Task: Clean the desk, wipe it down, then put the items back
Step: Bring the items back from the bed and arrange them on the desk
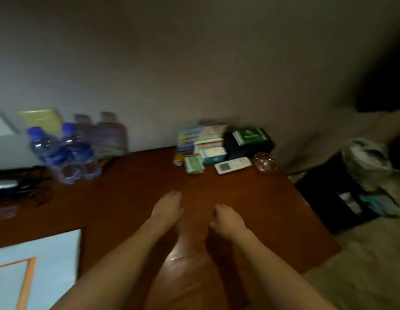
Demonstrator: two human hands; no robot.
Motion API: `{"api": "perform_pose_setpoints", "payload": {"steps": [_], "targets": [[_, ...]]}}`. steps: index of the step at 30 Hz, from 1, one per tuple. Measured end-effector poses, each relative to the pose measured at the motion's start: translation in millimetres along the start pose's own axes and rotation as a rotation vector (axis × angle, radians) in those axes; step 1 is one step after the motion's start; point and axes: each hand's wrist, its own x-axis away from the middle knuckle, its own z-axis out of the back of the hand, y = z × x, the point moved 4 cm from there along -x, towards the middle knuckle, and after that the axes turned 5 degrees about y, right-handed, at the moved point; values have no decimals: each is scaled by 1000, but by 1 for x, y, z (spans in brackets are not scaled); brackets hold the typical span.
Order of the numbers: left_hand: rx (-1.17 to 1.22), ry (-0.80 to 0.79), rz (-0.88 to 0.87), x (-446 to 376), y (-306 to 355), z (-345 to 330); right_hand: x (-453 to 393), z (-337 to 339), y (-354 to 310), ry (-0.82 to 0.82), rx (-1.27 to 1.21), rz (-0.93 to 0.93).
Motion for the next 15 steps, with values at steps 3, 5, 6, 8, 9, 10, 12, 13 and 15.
{"api": "perform_pose_setpoints", "payload": {"steps": [3, 5, 6, 8, 9, 10, 12, 13, 15], "targets": [[-68, -25, -188, 8, 106, -17, 53, 32, 89, 98, 3, -101], [-73, -55, -313, 25, 183, -38, 98, 48, 153, 158, -21, -166], [-69, -73, -371, 35, 219, -49, 120, 54, 184, 190, -36, -203], [-90, -113, -484, 56, 290, -77, 170, 62, 243, 262, -66, -289], [-106, -134, -538, 67, 324, -91, 195, 64, 271, 303, -78, -336], [-111, -159, -588, 79, 358, -106, 222, 65, 299, 347, -97, -385], [-97, -221, -681, 105, 422, -133, 277, 63, 349, 400, -143, -494], [-98, -238, -739, 119, 451, -145, 303, 61, 371, 421, -168, -546], [-153, -245, -887, 152, 512, -172, 358, 54, 415, 465, -221, -672]]}}
